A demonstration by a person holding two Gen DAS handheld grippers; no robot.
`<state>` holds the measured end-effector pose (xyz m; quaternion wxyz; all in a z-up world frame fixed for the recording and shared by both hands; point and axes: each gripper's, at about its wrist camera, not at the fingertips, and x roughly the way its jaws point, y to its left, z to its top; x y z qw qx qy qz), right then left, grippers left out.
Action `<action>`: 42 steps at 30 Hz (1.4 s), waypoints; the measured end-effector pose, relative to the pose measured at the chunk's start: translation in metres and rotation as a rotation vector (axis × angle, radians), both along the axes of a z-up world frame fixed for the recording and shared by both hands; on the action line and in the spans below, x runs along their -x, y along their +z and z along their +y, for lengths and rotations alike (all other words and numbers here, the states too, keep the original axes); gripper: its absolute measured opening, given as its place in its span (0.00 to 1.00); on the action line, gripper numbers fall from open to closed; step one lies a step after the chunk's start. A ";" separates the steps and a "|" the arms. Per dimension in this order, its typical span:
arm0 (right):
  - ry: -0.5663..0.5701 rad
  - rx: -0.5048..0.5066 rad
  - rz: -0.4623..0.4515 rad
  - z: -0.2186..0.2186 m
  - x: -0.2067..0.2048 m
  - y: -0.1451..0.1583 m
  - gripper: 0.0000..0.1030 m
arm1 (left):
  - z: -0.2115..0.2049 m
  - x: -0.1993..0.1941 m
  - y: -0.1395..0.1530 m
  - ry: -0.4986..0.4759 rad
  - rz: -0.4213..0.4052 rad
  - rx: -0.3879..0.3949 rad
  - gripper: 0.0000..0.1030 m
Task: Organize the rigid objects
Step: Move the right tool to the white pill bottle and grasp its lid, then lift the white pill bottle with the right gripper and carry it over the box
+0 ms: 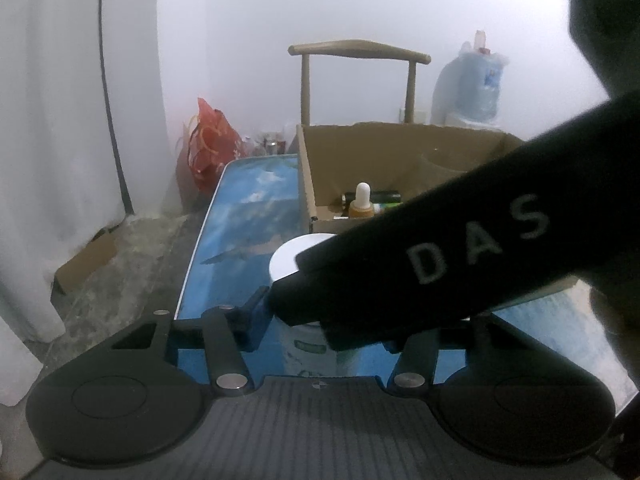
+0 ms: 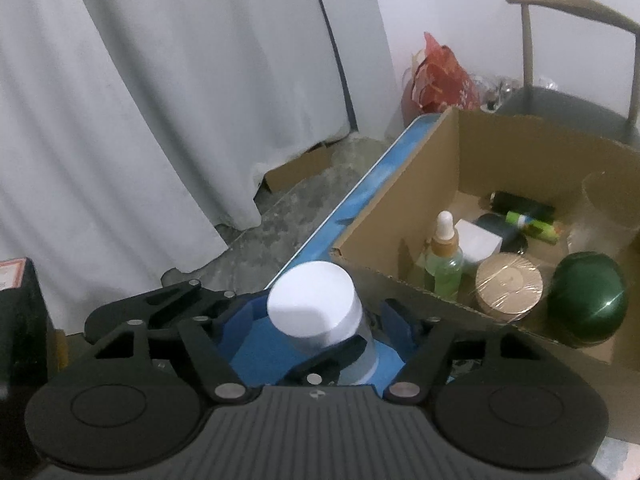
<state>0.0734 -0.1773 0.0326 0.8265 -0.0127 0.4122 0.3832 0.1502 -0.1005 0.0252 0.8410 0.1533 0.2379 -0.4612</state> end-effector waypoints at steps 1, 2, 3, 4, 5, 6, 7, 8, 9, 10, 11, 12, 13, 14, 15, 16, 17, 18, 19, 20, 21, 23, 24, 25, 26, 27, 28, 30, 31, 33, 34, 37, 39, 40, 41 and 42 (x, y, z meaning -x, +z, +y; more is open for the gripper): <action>0.002 0.001 0.004 0.001 -0.001 -0.001 0.70 | 0.000 0.000 0.000 -0.001 -0.003 0.001 0.52; 0.002 0.004 0.007 0.002 -0.002 -0.003 0.69 | 0.000 0.001 -0.001 -0.002 -0.005 0.003 0.52; 0.002 0.003 0.010 0.002 -0.002 -0.004 0.69 | 0.000 0.001 -0.002 -0.005 -0.005 0.005 0.52; 0.004 0.000 0.016 0.002 -0.002 -0.004 0.69 | 0.000 0.002 -0.003 -0.009 -0.003 0.008 0.52; 0.007 -0.004 0.022 0.002 -0.002 -0.003 0.67 | 0.000 0.003 -0.003 -0.008 -0.002 0.008 0.52; 0.010 -0.005 0.027 0.002 -0.002 -0.004 0.66 | 0.000 0.003 -0.003 -0.002 -0.002 0.009 0.51; 0.011 -0.009 0.030 0.002 -0.003 -0.004 0.64 | 0.000 0.004 -0.002 -0.003 -0.002 0.008 0.51; 0.010 -0.010 0.032 0.002 -0.003 -0.003 0.62 | 0.000 0.004 -0.001 -0.003 -0.005 0.009 0.51; 0.005 -0.005 0.026 0.001 -0.002 -0.003 0.60 | 0.001 0.006 0.000 -0.005 -0.008 0.009 0.51; 0.004 -0.005 0.020 0.000 -0.001 -0.002 0.58 | 0.001 0.007 0.000 -0.009 -0.011 0.009 0.51; 0.004 -0.009 0.021 -0.002 0.000 0.000 0.58 | 0.002 0.010 0.002 -0.013 -0.015 0.007 0.51; 0.004 -0.011 0.022 -0.003 0.002 0.001 0.58 | 0.003 0.013 0.004 -0.016 -0.020 0.007 0.51; 0.004 -0.014 0.021 -0.005 0.004 0.003 0.58 | 0.004 0.016 0.006 -0.020 -0.024 0.007 0.51; 0.004 -0.017 0.017 -0.007 0.006 0.006 0.58 | 0.005 0.020 0.010 -0.025 -0.030 0.007 0.51; 0.003 -0.020 0.013 -0.010 0.009 0.010 0.58 | 0.006 0.026 0.015 -0.029 -0.041 0.007 0.51; 0.001 -0.026 0.011 -0.014 0.012 0.014 0.58 | 0.008 0.032 0.021 -0.032 -0.056 0.008 0.51; 0.000 -0.036 0.005 -0.018 0.016 0.019 0.58 | 0.008 0.037 0.026 -0.038 -0.071 0.011 0.51; -0.002 -0.049 -0.003 -0.023 0.020 0.027 0.58 | 0.008 0.044 0.034 -0.046 -0.090 0.016 0.51; -0.004 -0.061 -0.014 -0.029 0.023 0.034 0.58 | 0.007 0.049 0.041 -0.054 -0.108 0.020 0.51; -0.005 -0.070 -0.028 -0.034 0.026 0.043 0.58 | 0.005 0.056 0.051 -0.068 -0.134 0.026 0.51; -0.007 -0.080 -0.046 -0.041 0.029 0.053 0.58 | 0.003 0.061 0.059 -0.078 -0.153 0.032 0.51; -0.014 -0.095 -0.079 -0.053 0.031 0.073 0.58 | -0.006 0.071 0.077 -0.113 -0.187 0.057 0.51; -0.019 -0.099 -0.102 -0.062 0.031 0.085 0.58 | -0.012 0.074 0.085 -0.132 -0.196 0.070 0.51; -0.025 -0.101 -0.116 -0.069 0.027 0.094 0.58 | -0.020 0.077 0.092 -0.154 -0.203 0.078 0.51; -0.037 -0.105 -0.124 -0.077 0.023 0.103 0.58 | -0.031 0.079 0.100 -0.181 -0.204 0.087 0.51; -0.050 -0.107 -0.127 -0.088 0.017 0.112 0.58 | -0.040 0.081 0.105 -0.200 -0.202 0.095 0.51; -0.063 -0.108 -0.128 -0.097 0.011 0.119 0.58 | -0.051 0.082 0.110 -0.226 -0.199 0.102 0.51; -0.097 -0.096 -0.132 -0.117 -0.005 0.131 0.58 | -0.079 0.086 0.116 -0.288 -0.197 0.101 0.51; -0.113 -0.085 -0.134 -0.125 -0.012 0.135 0.58 | -0.090 0.087 0.117 -0.311 -0.190 0.099 0.51; -0.145 -0.063 -0.125 -0.142 -0.030 0.138 0.58 | -0.118 0.089 0.116 -0.357 -0.164 0.086 0.51; -0.164 -0.054 -0.112 -0.152 -0.040 0.136 0.58 | -0.131 0.090 0.113 -0.374 -0.152 0.076 0.51; -0.206 -0.045 -0.064 -0.179 -0.072 0.124 0.58 | -0.169 0.092 0.102 -0.414 -0.113 0.041 0.51; -0.224 -0.036 -0.047 -0.192 -0.088 0.113 0.57 | -0.188 0.090 0.092 -0.432 -0.070 0.015 0.51; -0.231 -0.024 -0.040 -0.197 -0.098 0.105 0.57 | -0.194 0.090 0.085 -0.436 -0.049 0.002 0.51; -0.234 -0.016 -0.034 -0.201 -0.104 0.099 0.57 | -0.203 0.089 0.079 -0.438 -0.033 -0.016 0.51; -0.236 -0.010 -0.021 -0.205 -0.113 0.092 0.57 | -0.208 0.089 0.074 -0.439 -0.022 -0.031 0.51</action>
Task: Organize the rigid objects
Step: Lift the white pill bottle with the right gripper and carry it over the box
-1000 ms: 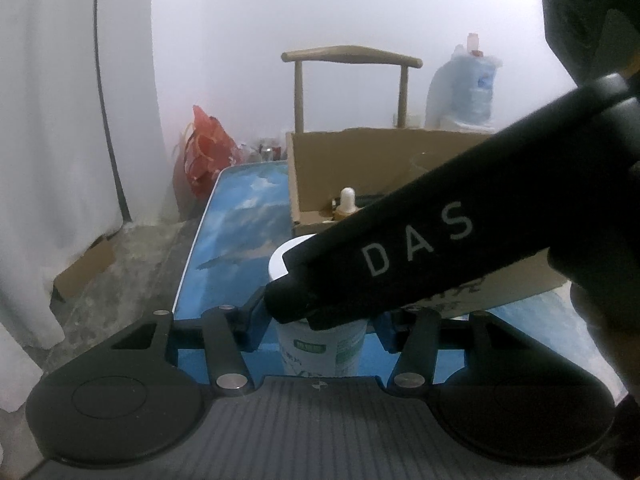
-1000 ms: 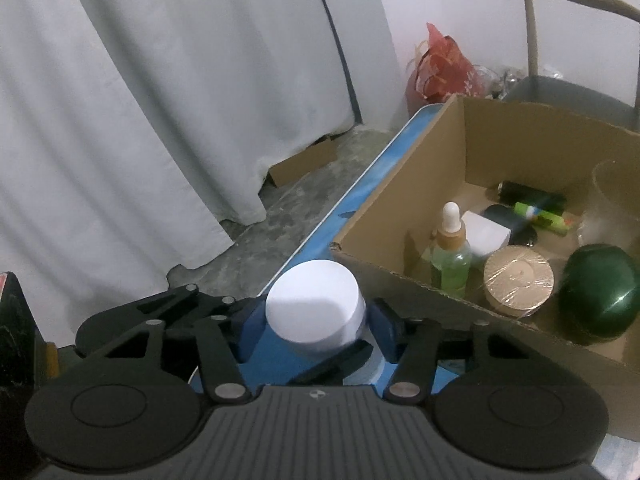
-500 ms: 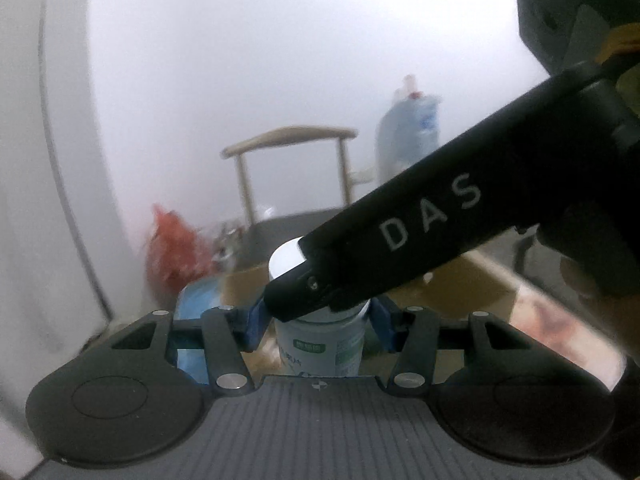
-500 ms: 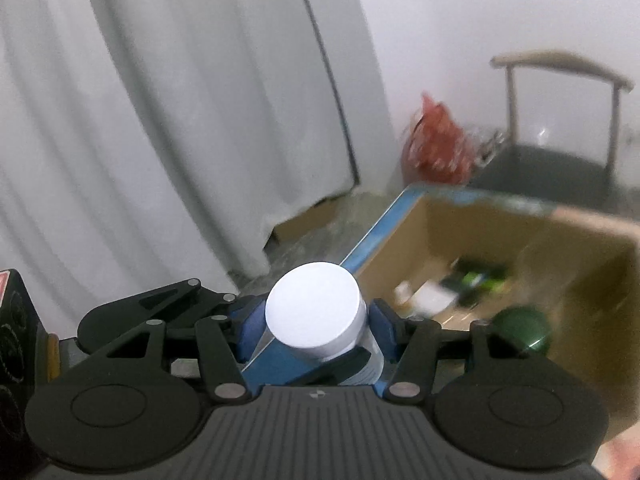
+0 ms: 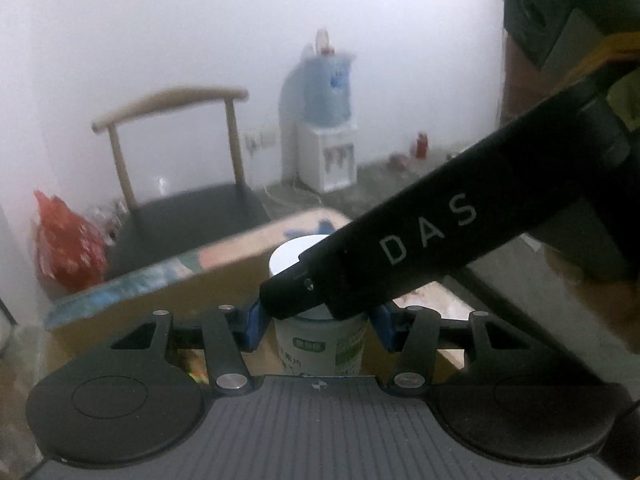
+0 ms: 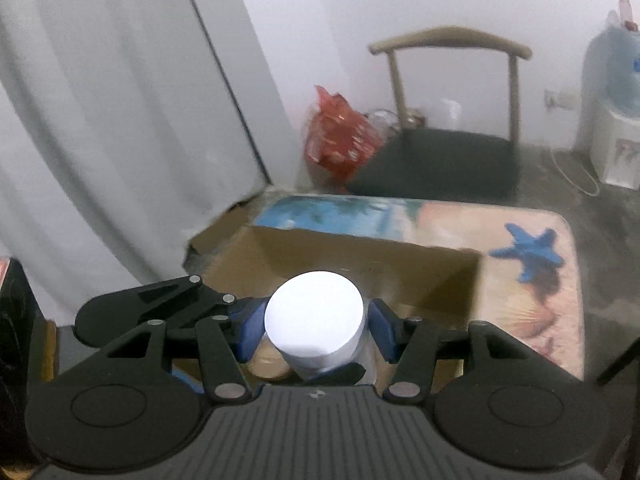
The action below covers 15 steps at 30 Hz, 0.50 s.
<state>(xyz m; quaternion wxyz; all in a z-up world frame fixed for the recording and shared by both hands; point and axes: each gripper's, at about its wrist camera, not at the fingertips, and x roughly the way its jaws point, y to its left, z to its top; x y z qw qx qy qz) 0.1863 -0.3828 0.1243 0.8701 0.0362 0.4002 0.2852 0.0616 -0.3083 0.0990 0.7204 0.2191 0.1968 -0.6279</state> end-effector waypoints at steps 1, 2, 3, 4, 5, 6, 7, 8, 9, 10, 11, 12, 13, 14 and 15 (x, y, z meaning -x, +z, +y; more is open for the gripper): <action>0.000 0.001 0.013 -0.004 -0.005 -0.007 0.57 | -0.006 -0.001 -0.005 0.001 0.007 -0.018 0.51; 0.002 0.001 0.029 -0.009 -0.011 -0.014 0.56 | -0.011 -0.001 -0.013 0.000 0.013 -0.038 0.51; 0.005 -0.001 0.044 -0.012 -0.015 -0.021 0.56 | -0.010 -0.004 -0.022 0.001 0.020 -0.059 0.51; 0.010 -0.001 0.062 -0.013 -0.021 -0.028 0.56 | -0.012 -0.013 -0.024 0.003 0.028 -0.077 0.51; 0.014 0.001 0.079 -0.014 -0.026 -0.035 0.56 | -0.017 -0.017 -0.029 0.005 0.037 -0.099 0.51; 0.019 0.003 0.091 -0.014 -0.029 -0.041 0.55 | -0.020 -0.022 -0.032 0.009 0.047 -0.116 0.51; 0.025 0.007 0.098 -0.016 -0.029 -0.045 0.54 | -0.024 -0.025 -0.034 0.016 0.058 -0.132 0.51; 0.031 0.013 0.106 -0.016 -0.031 -0.049 0.54 | -0.024 -0.023 -0.034 0.021 0.064 -0.143 0.51; 0.037 0.018 0.111 -0.016 -0.032 -0.053 0.54 | -0.025 -0.025 -0.037 0.028 0.068 -0.154 0.51; 0.044 0.025 0.114 -0.016 -0.034 -0.056 0.54 | -0.028 -0.023 -0.037 0.032 0.071 -0.161 0.51; 0.051 0.030 0.116 -0.015 -0.035 -0.057 0.54 | -0.029 -0.023 -0.038 0.038 0.075 -0.168 0.51; 0.057 0.037 0.116 -0.014 -0.036 -0.059 0.54 | -0.036 -0.028 -0.037 0.043 0.076 -0.173 0.51; 0.063 0.045 0.114 -0.013 -0.037 -0.059 0.54 | -0.037 -0.027 -0.037 0.047 0.075 -0.178 0.51; 0.069 0.053 0.110 -0.013 -0.038 -0.059 0.54 | -0.038 -0.028 -0.038 0.049 0.074 -0.181 0.51; 0.073 0.059 0.108 -0.012 -0.038 -0.059 0.54 | -0.043 -0.031 -0.038 0.051 0.073 -0.182 0.51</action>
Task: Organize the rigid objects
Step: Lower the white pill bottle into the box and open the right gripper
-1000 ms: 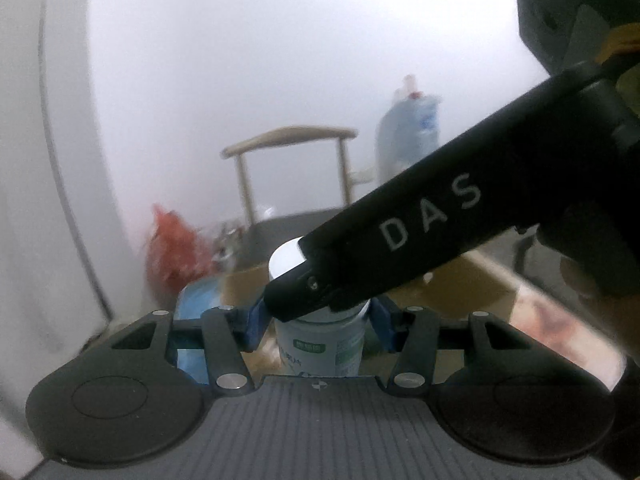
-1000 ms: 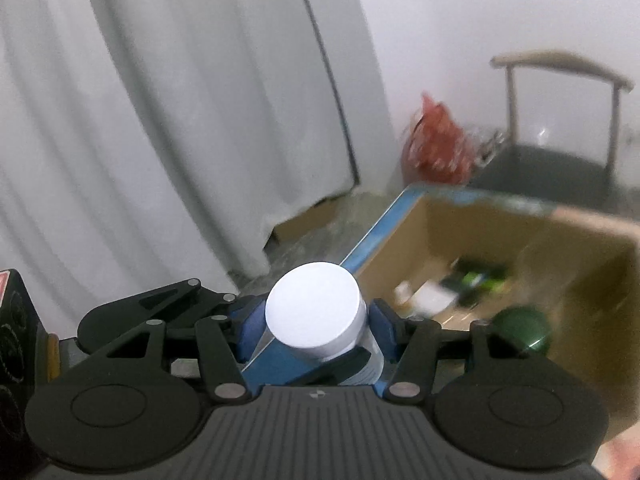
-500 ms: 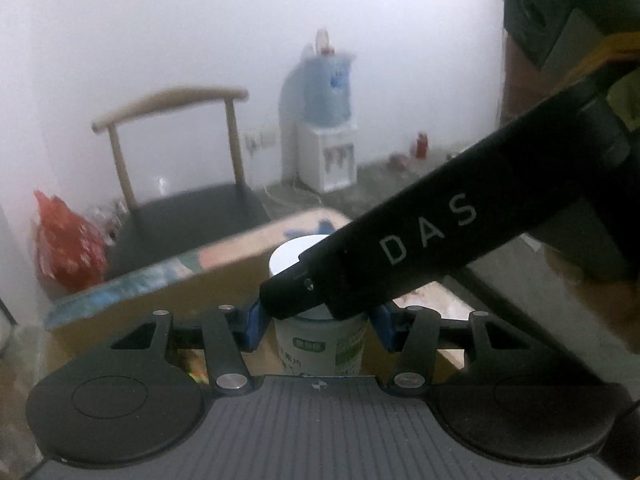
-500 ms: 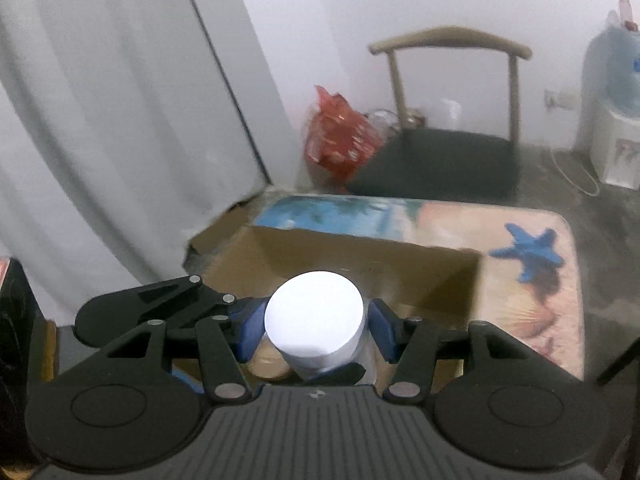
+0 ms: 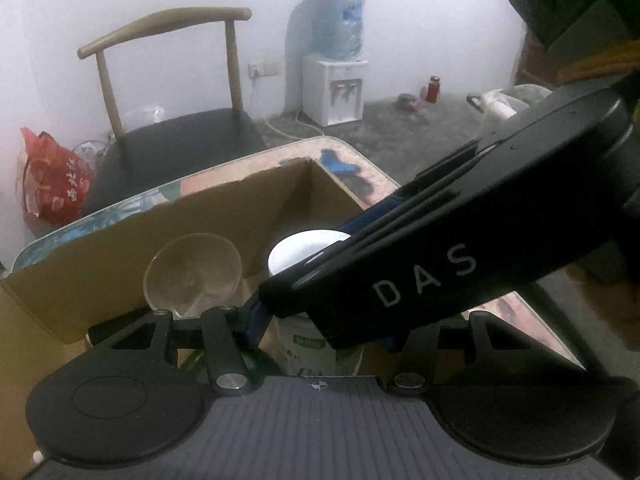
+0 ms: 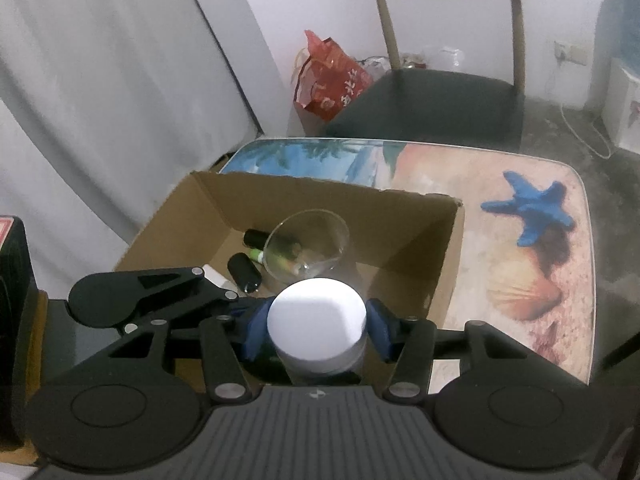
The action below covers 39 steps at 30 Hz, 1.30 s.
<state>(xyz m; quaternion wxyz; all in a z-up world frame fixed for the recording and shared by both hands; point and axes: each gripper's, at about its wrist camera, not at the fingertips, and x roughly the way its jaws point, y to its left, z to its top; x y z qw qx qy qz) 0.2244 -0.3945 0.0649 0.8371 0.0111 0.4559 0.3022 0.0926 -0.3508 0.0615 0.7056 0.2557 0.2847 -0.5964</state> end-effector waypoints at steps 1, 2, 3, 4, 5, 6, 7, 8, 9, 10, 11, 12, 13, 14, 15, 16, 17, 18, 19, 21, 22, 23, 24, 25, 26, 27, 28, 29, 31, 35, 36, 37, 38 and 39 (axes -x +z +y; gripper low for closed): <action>0.004 0.004 -0.002 0.000 0.000 0.001 0.54 | 0.000 0.001 0.000 0.001 -0.002 0.000 0.51; 0.008 0.007 -0.003 0.000 -0.001 0.001 0.54 | 0.000 0.001 0.000 0.000 -0.006 -0.001 0.51; 0.010 0.009 -0.005 0.000 -0.002 0.001 0.54 | 0.000 0.001 -0.001 0.001 -0.007 -0.001 0.51; 0.010 0.011 -0.006 0.001 -0.001 0.001 0.54 | -0.001 0.003 0.000 0.001 -0.008 -0.002 0.51; 0.011 0.011 -0.005 0.001 -0.003 0.001 0.54 | -0.001 0.003 0.000 0.002 -0.007 -0.003 0.51; 0.011 0.012 -0.004 0.001 -0.003 0.001 0.54 | -0.003 0.001 -0.002 0.003 -0.007 -0.005 0.51; 0.011 0.012 -0.004 0.001 -0.004 0.001 0.54 | -0.003 0.001 -0.002 0.003 -0.007 -0.006 0.51; 0.011 0.013 -0.003 0.001 -0.004 0.001 0.54 | -0.003 0.001 -0.002 0.004 -0.007 -0.007 0.51; 0.012 0.015 -0.002 0.001 -0.005 0.001 0.54 | -0.003 0.001 -0.002 0.003 -0.008 -0.008 0.51; 0.013 0.016 -0.001 0.002 -0.005 0.001 0.54 | -0.002 0.001 -0.002 0.003 -0.010 -0.008 0.51; 0.013 0.016 0.000 0.001 -0.006 0.001 0.54 | -0.003 0.002 -0.002 0.003 -0.009 -0.007 0.51; 0.013 0.016 0.000 0.001 -0.006 0.000 0.54 | -0.003 0.001 -0.002 0.004 -0.008 -0.007 0.51; 0.013 0.016 0.000 0.001 -0.006 0.000 0.54 | -0.003 0.001 -0.002 0.004 -0.007 -0.007 0.51; 0.013 0.017 -0.001 0.001 -0.006 0.000 0.54 | -0.003 0.001 -0.002 0.005 -0.009 -0.006 0.51; 0.013 0.017 -0.002 0.001 -0.006 0.001 0.54 | -0.003 0.001 -0.002 0.005 -0.010 -0.006 0.51; 0.013 0.017 -0.003 0.001 -0.006 0.001 0.54 | -0.004 0.002 -0.002 0.005 -0.012 -0.005 0.51; 0.014 0.017 -0.005 0.001 -0.007 0.001 0.54 | -0.003 0.002 -0.003 0.005 -0.013 -0.004 0.51; 0.015 0.017 -0.006 0.001 -0.007 0.001 0.54 | -0.003 0.003 -0.002 0.005 -0.014 -0.004 0.51; 0.016 0.017 -0.007 0.001 -0.007 0.001 0.54 | -0.003 0.003 -0.002 0.005 -0.014 -0.004 0.51; 0.018 0.019 -0.006 0.000 -0.008 0.000 0.54 | -0.004 0.004 -0.002 0.006 -0.014 -0.005 0.51; 0.019 0.020 -0.006 0.000 -0.008 -0.001 0.54 | -0.003 0.004 -0.003 0.004 -0.014 -0.007 0.51; 0.020 0.023 -0.007 0.000 -0.008 -0.001 0.54 | -0.004 0.005 -0.003 0.002 -0.017 -0.009 0.52; 0.021 0.025 -0.008 0.000 -0.008 -0.001 0.54 | -0.004 0.005 -0.004 -0.001 -0.020 -0.012 0.52; 0.021 0.027 -0.008 0.000 -0.008 -0.002 0.54 | -0.004 0.006 -0.004 -0.004 -0.024 -0.016 0.52; 0.022 0.028 -0.006 0.000 -0.008 -0.002 0.54 | -0.004 0.006 -0.005 -0.009 -0.026 -0.024 0.54; 0.023 0.027 -0.002 0.000 -0.008 -0.003 0.54 | -0.004 0.007 -0.006 -0.015 -0.028 -0.031 0.54; 0.024 0.027 0.002 0.000 -0.008 -0.004 0.54 | -0.003 0.007 -0.007 -0.021 -0.029 -0.039 0.54; 0.024 0.027 0.007 0.000 -0.008 -0.005 0.54 | -0.003 0.007 -0.008 -0.024 -0.026 -0.043 0.54; 0.024 0.032 0.014 0.000 -0.007 -0.007 0.54 | -0.001 0.006 -0.007 -0.028 -0.020 -0.041 0.55; 0.033 0.045 0.018 0.003 -0.004 -0.011 0.54 | 0.003 0.008 -0.005 -0.044 -0.021 -0.041 0.59; 0.035 0.053 0.013 0.004 -0.003 -0.011 0.54 | 0.004 0.009 -0.005 -0.047 -0.022 -0.044 0.59; 0.037 0.056 0.012 0.005 -0.002 -0.011 0.54 | 0.005 0.009 -0.004 -0.049 -0.022 -0.047 0.59; 0.037 0.056 0.014 0.005 -0.002 -0.011 0.54 | 0.007 0.010 -0.004 -0.050 -0.021 -0.050 0.59; 0.038 0.057 0.016 0.005 -0.002 -0.011 0.54 | 0.008 0.010 -0.004 -0.051 -0.019 -0.051 0.59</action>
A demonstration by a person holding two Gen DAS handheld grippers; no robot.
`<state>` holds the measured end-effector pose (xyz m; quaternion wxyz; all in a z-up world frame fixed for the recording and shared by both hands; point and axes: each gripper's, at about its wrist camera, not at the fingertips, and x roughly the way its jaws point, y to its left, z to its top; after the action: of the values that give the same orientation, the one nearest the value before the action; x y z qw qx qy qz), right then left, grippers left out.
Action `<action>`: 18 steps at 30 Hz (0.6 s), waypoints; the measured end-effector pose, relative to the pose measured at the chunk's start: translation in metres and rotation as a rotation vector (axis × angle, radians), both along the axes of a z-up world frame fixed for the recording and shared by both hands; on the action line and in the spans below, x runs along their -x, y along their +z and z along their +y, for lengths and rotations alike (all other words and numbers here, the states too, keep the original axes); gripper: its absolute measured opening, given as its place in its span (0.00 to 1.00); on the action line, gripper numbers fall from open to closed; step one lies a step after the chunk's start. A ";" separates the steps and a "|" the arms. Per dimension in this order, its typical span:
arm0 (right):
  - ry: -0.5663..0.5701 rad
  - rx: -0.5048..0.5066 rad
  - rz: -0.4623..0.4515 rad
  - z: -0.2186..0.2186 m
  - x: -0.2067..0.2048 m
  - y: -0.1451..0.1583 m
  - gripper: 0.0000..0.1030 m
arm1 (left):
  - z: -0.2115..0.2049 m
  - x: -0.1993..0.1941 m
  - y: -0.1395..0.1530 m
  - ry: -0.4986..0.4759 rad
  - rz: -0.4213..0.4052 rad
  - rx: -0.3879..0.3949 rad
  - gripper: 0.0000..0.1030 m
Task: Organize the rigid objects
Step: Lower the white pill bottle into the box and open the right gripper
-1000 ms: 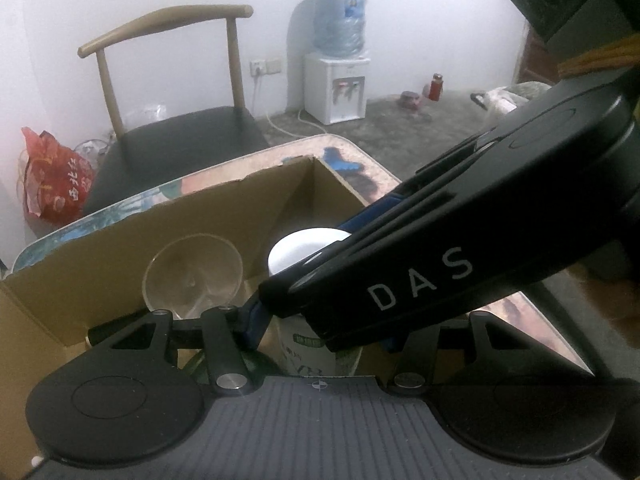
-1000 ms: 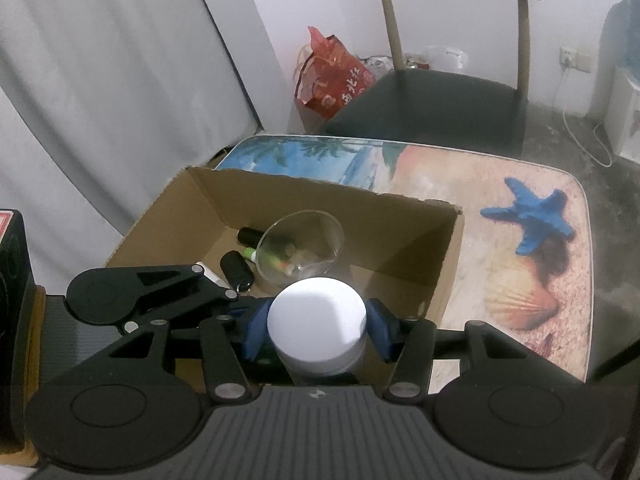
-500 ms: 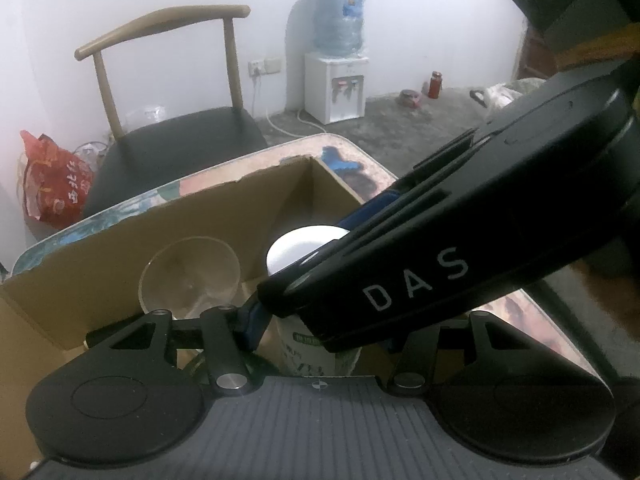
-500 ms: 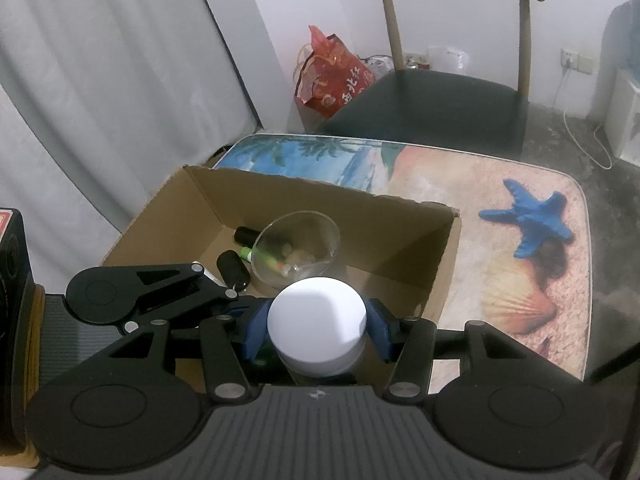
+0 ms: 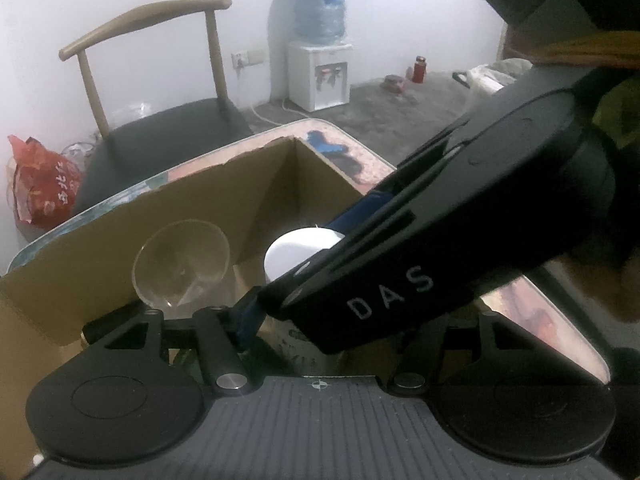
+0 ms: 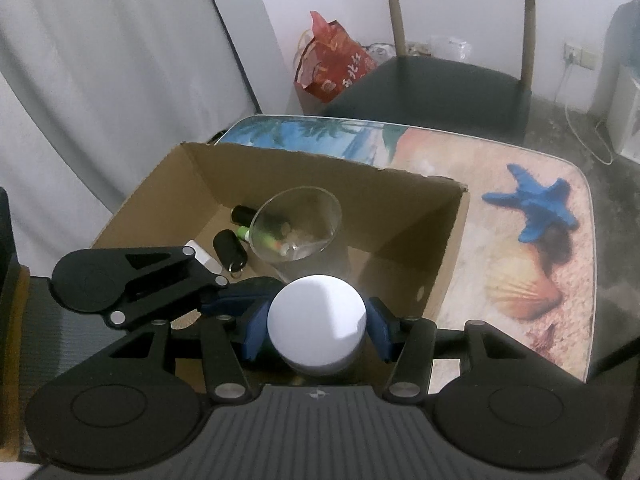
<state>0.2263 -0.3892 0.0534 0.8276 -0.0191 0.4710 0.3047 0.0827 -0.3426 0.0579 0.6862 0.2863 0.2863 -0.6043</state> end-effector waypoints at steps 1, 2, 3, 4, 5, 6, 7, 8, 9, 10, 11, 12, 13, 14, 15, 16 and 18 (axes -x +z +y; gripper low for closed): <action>0.002 0.001 0.002 0.000 0.000 0.000 0.54 | 0.002 0.000 0.001 0.000 0.004 -0.002 0.59; 0.006 0.003 0.003 0.000 0.000 0.000 0.54 | 0.003 0.000 0.001 0.003 0.009 -0.003 0.59; 0.009 0.003 0.004 0.001 0.000 0.000 0.54 | 0.003 0.000 0.001 0.006 0.014 -0.004 0.59; 0.012 0.003 0.008 0.001 0.001 0.000 0.54 | 0.004 0.000 0.002 0.006 0.018 -0.005 0.59; 0.013 0.001 0.012 0.001 0.001 0.000 0.54 | 0.005 0.000 0.002 0.005 0.019 -0.005 0.59; 0.012 -0.002 0.017 0.001 0.002 0.000 0.54 | 0.006 0.001 0.002 0.005 0.017 -0.004 0.58; 0.012 -0.008 0.023 0.001 0.002 0.000 0.54 | 0.007 0.002 0.002 0.003 0.013 -0.003 0.58; 0.010 -0.016 0.031 0.000 0.002 0.000 0.54 | 0.007 0.002 0.002 0.003 0.009 -0.001 0.58; 0.007 -0.027 0.040 -0.001 0.002 0.000 0.54 | 0.008 0.002 0.002 0.003 0.006 0.000 0.58; 0.004 -0.033 0.045 0.000 0.002 -0.001 0.54 | 0.007 0.001 0.002 0.005 0.006 0.001 0.58; 0.000 -0.035 0.044 0.000 0.003 -0.001 0.54 | 0.007 0.000 0.002 0.010 0.008 0.003 0.57; -0.002 -0.035 0.040 0.000 0.004 -0.001 0.54 | 0.007 -0.001 0.002 0.014 0.011 0.006 0.57; -0.006 -0.037 0.039 0.000 0.004 -0.001 0.54 | 0.007 -0.001 0.002 0.019 0.017 0.009 0.57; -0.011 -0.038 0.039 0.000 0.004 -0.001 0.54 | 0.006 -0.003 0.002 0.026 0.027 0.011 0.57; -0.015 -0.039 0.039 0.000 0.004 -0.001 0.54 | 0.006 -0.004 0.003 0.031 0.035 0.014 0.57; -0.017 -0.039 0.038 0.000 0.004 -0.001 0.54 | 0.005 -0.005 0.004 0.034 0.040 0.019 0.57; -0.023 -0.038 0.030 -0.001 0.003 0.001 0.54 | 0.004 -0.006 0.006 0.036 0.042 0.033 0.57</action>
<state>0.2228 -0.3902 0.0544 0.8240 0.0067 0.4777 0.3045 0.0884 -0.3386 0.0638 0.6955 0.2571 0.2960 -0.6021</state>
